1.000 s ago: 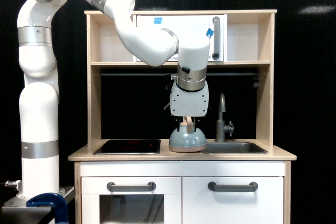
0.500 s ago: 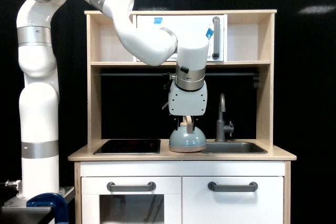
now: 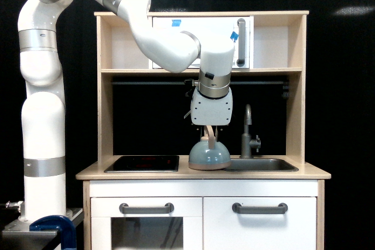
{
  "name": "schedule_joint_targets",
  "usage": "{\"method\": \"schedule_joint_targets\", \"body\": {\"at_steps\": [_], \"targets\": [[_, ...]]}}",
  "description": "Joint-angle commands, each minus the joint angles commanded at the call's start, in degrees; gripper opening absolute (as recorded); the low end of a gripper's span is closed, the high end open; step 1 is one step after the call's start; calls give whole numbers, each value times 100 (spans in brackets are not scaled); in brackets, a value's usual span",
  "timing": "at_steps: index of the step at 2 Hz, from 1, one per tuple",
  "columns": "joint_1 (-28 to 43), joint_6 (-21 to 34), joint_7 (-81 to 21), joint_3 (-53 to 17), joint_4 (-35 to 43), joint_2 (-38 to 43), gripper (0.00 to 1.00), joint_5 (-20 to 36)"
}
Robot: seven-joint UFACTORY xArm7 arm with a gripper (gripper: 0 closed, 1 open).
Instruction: Place the teapot on the stove
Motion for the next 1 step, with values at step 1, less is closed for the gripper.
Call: {"method": "schedule_joint_targets", "body": {"at_steps": [1], "targets": [[127,-301,261,376,-1,58,100,224]]}}
